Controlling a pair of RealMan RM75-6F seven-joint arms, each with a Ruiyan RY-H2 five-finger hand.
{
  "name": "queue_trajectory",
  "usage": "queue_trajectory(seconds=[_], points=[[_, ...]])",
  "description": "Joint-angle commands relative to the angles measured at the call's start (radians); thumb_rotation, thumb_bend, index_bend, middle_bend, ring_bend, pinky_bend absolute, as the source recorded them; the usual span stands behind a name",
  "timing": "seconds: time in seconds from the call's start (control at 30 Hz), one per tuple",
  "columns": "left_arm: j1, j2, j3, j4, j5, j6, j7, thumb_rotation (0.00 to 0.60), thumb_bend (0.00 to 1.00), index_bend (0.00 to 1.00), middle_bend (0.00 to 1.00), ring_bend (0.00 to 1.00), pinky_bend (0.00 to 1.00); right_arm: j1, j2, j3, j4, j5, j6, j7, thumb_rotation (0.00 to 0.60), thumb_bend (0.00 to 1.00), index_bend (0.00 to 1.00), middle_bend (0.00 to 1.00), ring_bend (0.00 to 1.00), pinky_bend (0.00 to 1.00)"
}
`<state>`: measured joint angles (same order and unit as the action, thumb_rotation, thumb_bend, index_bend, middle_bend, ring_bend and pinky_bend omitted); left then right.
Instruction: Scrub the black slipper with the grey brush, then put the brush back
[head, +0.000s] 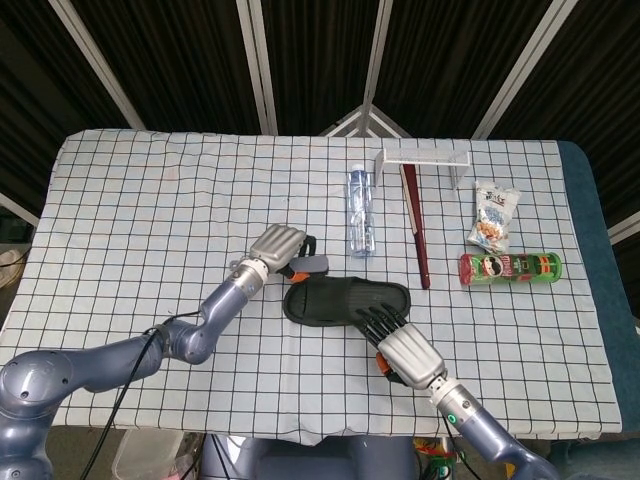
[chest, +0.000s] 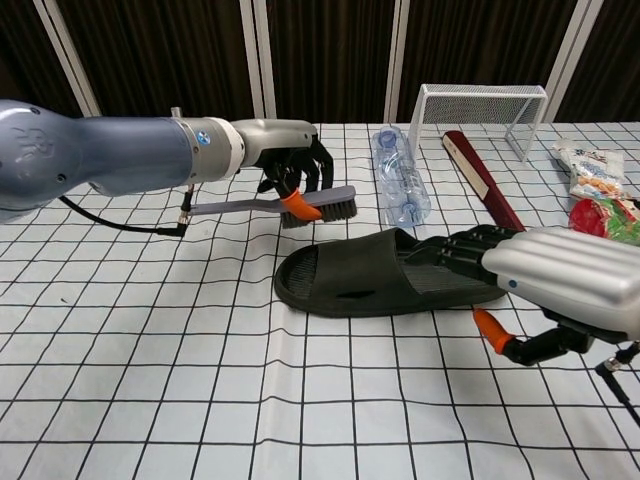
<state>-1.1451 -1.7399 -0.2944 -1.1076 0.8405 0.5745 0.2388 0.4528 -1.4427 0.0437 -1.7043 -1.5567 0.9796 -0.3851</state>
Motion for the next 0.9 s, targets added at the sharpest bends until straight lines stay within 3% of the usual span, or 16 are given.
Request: queue_trajectory(seconds=[0.03, 0.27, 0.9], points=[[-0.018, -0.021, 0.002, 0.023, -0.016, -0.014, 0.002, 0.6, 0.75, 0.78, 0.74, 0.56, 0.75, 0.007, -0.027, -0.007, 0.005, 0.01, -0.005, -0.006, 0.533, 0.77, 0.0, 0.0, 0.0, 0.0], [-0.055, -0.061, -0.003, 0.073, -0.026, -0.042, -0.012, 0.6, 0.75, 0.78, 0.74, 0.56, 0.75, 0.025, -0.087, -0.008, 0.031, 0.024, -0.015, 0.021, 0.592, 0.77, 0.0, 0.0, 0.0, 0.0], [-0.09, -0.073, -0.017, 0.088, -0.027, -0.064, -0.064, 0.6, 0.75, 0.78, 0.74, 0.56, 0.75, 0.063, -0.189, -0.019, 0.158, 0.041, -0.033, 0.149, 0.6, 0.77, 0.0, 0.0, 0.0, 0.0]])
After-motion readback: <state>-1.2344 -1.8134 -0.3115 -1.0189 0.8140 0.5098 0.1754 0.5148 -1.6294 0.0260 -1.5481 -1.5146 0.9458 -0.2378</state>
